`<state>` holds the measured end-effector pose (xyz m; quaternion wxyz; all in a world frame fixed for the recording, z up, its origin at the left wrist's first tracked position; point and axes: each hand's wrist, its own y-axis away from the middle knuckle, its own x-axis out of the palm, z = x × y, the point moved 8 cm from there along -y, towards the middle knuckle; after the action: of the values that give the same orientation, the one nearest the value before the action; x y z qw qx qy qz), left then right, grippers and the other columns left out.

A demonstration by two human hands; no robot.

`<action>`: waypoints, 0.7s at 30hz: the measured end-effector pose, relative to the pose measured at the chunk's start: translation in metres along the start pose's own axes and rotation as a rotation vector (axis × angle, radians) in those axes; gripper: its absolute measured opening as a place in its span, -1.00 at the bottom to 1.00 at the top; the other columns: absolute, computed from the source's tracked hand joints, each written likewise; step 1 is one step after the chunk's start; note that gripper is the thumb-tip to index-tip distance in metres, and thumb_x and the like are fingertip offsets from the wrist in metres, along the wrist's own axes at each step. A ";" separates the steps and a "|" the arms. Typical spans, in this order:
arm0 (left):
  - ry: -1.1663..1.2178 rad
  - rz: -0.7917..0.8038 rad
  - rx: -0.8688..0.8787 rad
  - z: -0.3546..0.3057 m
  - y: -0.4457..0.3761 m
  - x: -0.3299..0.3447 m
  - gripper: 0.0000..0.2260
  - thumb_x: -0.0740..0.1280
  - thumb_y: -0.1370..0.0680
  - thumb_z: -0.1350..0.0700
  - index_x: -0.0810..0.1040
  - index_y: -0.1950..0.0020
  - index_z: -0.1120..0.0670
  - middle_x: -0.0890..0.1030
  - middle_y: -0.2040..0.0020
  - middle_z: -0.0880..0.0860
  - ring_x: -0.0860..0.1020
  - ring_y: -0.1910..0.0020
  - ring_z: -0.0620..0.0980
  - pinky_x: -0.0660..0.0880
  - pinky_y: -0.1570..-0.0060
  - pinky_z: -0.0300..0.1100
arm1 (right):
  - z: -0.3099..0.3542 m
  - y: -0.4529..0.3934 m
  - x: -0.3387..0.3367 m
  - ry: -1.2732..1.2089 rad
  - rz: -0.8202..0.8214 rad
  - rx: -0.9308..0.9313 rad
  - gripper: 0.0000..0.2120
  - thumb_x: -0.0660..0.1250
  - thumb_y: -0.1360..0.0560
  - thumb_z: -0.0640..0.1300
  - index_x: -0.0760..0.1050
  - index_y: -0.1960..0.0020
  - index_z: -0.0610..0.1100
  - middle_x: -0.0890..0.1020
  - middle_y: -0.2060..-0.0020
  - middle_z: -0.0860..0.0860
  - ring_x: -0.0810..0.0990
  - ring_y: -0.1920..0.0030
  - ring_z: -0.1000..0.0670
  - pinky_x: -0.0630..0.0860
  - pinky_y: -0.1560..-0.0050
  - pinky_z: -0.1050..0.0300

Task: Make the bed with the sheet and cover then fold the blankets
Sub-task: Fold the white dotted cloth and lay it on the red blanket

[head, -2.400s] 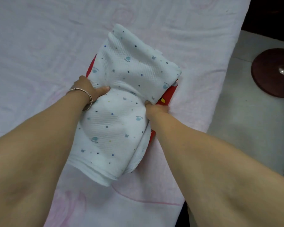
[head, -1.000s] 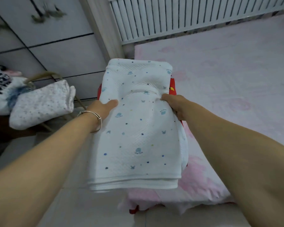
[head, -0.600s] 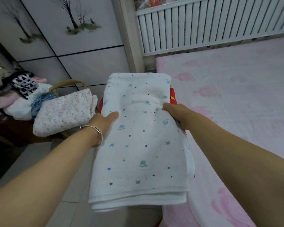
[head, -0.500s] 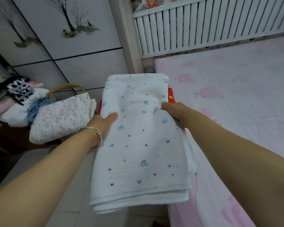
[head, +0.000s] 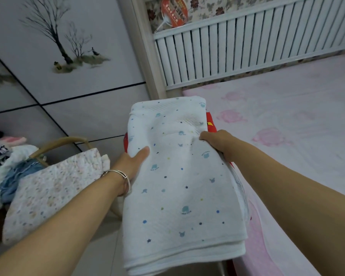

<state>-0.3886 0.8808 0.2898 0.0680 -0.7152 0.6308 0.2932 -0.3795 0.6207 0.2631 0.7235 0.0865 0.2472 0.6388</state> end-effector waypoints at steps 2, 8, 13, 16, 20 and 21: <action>-0.004 0.035 0.022 -0.014 -0.041 0.003 -0.62 0.31 -0.52 -0.10 0.51 -0.14 0.19 0.56 0.05 0.12 0.54 0.19 0.06 0.42 0.15 -0.19 | 0.016 -0.034 0.000 -0.009 -0.034 0.007 -0.71 0.30 -0.47 -0.02 0.40 -0.07 -0.20 0.57 0.01 -0.16 0.56 0.07 -0.15 0.49 0.07 0.08; 0.057 0.153 0.019 -0.048 -0.153 0.022 -0.67 0.34 -0.48 -0.11 0.54 0.00 0.15 0.62 0.14 0.09 0.60 0.08 0.12 0.52 -0.05 -0.07 | 0.061 -0.121 -0.004 -0.030 -0.118 0.034 -0.72 0.31 -0.47 -0.02 0.38 -0.04 -0.21 0.56 0.04 -0.15 0.54 0.24 -0.08 0.49 0.22 0.13; 0.046 0.238 0.068 -0.096 -0.240 0.063 -0.63 0.33 -0.51 -0.09 0.51 -0.14 0.18 0.59 0.06 0.12 0.57 0.18 0.07 0.46 0.18 -0.20 | 0.080 -0.194 -0.032 -0.055 -0.222 0.085 -0.69 0.31 -0.46 -0.02 0.40 -0.07 -0.22 0.56 0.02 -0.16 0.56 0.07 -0.16 0.51 0.12 0.10; 0.051 0.330 0.075 -0.124 -0.285 0.104 -0.67 0.31 -0.53 -0.06 0.48 -0.15 0.16 0.57 0.07 0.11 0.53 0.29 -0.01 0.43 0.33 -0.23 | 0.083 -0.242 -0.058 -0.078 -0.255 0.131 -0.71 0.31 -0.47 -0.03 0.38 -0.06 -0.21 0.57 0.09 -0.15 0.57 0.13 -0.14 0.50 0.09 0.08; 0.032 0.404 0.065 -0.161 -0.357 0.162 -0.63 0.32 -0.51 -0.10 0.50 -0.14 0.16 0.62 0.08 0.10 0.60 0.17 0.07 0.53 0.20 -0.18 | 0.096 -0.322 -0.099 -0.090 -0.286 0.165 -0.67 0.31 -0.47 -0.01 0.38 -0.09 -0.21 0.57 0.12 -0.14 0.56 0.19 -0.12 0.48 0.09 0.08; 0.017 0.402 0.053 -0.167 -0.374 0.173 -0.60 0.33 -0.49 -0.12 0.51 -0.15 0.17 0.64 0.02 0.12 0.62 0.09 0.10 0.56 0.08 -0.11 | 0.100 -0.339 -0.108 -0.086 -0.296 0.179 -0.67 0.31 -0.47 0.00 0.37 -0.09 -0.21 0.57 0.09 -0.14 0.57 0.13 -0.14 0.49 0.06 0.07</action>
<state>0.0253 0.7265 0.2369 0.0213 -0.5754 0.7688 0.2781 -0.0410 0.4784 0.2263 0.8090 0.1403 0.2818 0.4963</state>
